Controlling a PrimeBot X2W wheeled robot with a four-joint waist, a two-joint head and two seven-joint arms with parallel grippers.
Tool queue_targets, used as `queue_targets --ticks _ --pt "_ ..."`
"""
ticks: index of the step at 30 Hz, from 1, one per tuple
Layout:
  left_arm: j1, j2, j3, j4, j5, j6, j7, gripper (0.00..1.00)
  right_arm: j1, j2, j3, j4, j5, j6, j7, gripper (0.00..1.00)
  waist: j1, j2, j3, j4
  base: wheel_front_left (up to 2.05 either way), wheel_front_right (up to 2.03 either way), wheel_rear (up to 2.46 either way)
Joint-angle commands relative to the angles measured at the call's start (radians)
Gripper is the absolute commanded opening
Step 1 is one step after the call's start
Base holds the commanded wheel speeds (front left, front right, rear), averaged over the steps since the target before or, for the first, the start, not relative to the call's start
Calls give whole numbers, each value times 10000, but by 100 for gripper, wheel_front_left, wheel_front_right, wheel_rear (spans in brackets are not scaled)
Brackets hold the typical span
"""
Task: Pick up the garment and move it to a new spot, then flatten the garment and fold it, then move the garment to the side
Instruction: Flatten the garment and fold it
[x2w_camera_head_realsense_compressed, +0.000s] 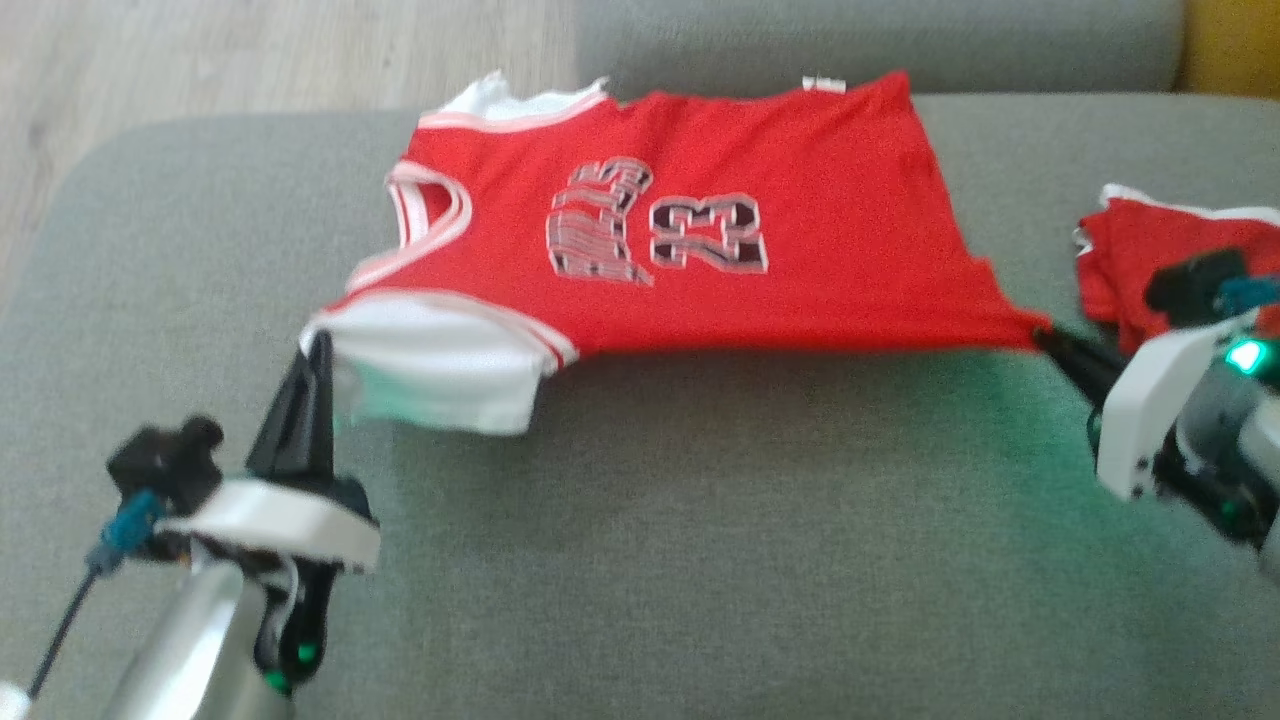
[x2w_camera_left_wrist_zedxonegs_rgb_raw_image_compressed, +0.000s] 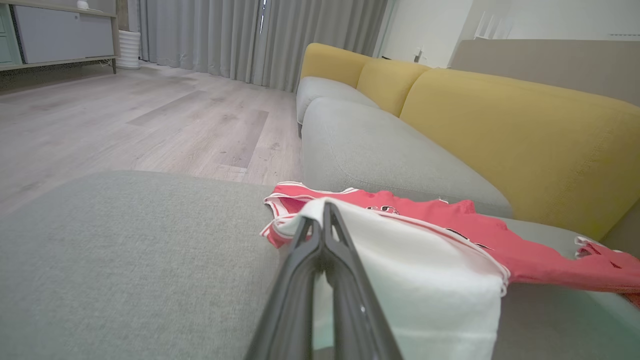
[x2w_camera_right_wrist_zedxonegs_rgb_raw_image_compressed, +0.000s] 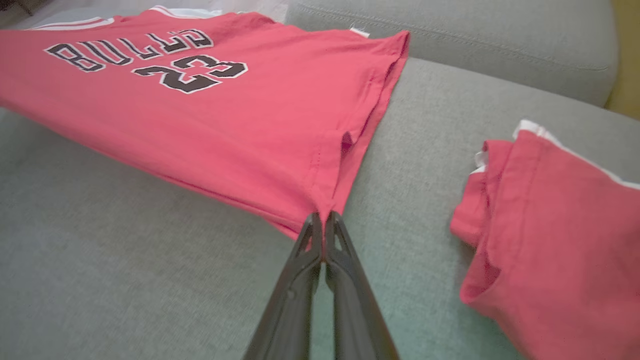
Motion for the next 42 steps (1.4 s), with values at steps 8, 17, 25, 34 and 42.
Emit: queue_targets --ticks 8,17,25,34,42 --pt "1525 831 204 -2024 188 690 465 0 983 -787 453 -953 747 -9 376 0 3 -1 -854 -193 0 0 0" --pt "3311 1171 247 -4039 174 1514 948 0 1909 -1560 399 -2293 1332 -9 565 0 3 -1 -1308 -332 0 0 0" --pt "2673 1293 241 -4012 295 1649 1285 0 1625 -1388 -44 -2357 905 -9 687 0 3 -1 -873 -362 0 0 0" --pt "1120 1467 15 -2963 492 1496 2047 0 838 -909 -426 -1894 258 -9 875 0 3 -1 45 -324 0 0 0" --pt "-129 1513 -311 -2068 656 1168 2576 0 265 -566 -459 -1487 -72 -9 1009 0 3 -1 642 -222 0 0 0"
